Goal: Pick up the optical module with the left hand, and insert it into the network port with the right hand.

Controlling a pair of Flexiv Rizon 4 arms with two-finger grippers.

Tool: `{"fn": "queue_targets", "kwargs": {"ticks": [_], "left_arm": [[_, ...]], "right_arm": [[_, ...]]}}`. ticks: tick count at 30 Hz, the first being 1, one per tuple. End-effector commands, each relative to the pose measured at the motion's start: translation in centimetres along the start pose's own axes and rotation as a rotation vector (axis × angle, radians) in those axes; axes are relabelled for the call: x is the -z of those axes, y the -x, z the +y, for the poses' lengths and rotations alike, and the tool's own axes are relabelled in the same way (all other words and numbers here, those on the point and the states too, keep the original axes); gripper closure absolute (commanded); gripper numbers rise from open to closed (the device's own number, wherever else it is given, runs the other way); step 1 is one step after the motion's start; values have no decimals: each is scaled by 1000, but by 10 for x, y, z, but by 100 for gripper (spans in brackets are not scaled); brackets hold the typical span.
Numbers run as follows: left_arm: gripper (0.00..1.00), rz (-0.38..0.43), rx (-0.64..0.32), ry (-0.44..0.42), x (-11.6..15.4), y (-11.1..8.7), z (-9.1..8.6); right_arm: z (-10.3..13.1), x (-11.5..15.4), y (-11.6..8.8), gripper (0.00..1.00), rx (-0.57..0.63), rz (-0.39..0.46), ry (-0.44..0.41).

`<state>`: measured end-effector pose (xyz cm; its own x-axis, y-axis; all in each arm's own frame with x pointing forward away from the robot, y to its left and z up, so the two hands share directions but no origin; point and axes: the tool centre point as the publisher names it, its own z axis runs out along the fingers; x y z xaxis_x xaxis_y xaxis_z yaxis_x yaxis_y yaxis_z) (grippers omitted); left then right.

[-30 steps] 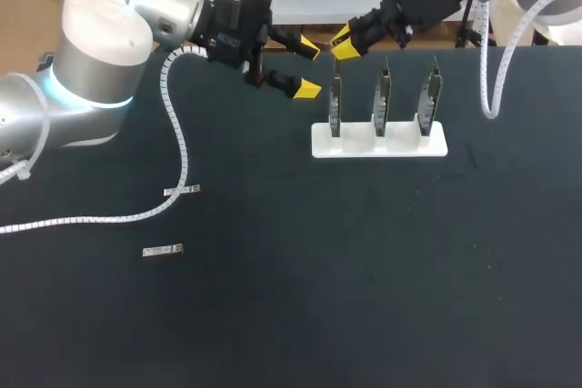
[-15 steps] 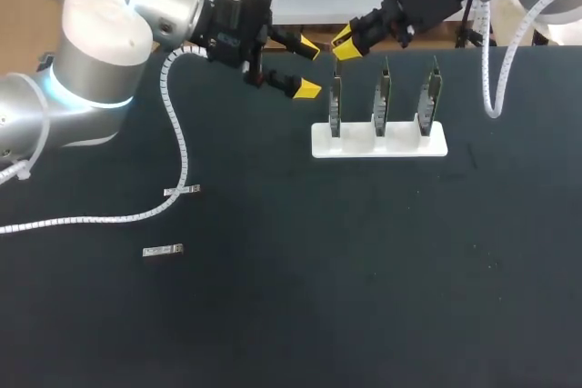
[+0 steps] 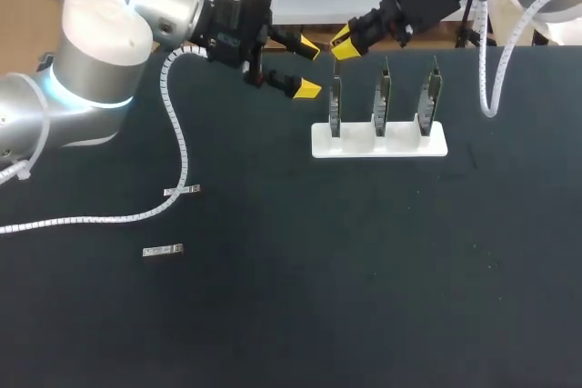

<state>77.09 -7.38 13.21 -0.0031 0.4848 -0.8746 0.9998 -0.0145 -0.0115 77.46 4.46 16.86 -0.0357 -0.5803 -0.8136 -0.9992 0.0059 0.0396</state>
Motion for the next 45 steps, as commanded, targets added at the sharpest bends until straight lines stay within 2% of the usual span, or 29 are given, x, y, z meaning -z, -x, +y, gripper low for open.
{"fn": "queue_targets", "kwargs": {"ticks": [1,19,45], "left_arm": [[0,0,-1,-1,0,0,1],[0,0,-1,-1,0,0,1],[0,0,-1,-1,0,0,1]], "right_arm": [[-2,0,0,100,9,-9,-3],[-1,0,0,100,17,-7,-1],[-2,-7,-11,100,2,13,1]]}}
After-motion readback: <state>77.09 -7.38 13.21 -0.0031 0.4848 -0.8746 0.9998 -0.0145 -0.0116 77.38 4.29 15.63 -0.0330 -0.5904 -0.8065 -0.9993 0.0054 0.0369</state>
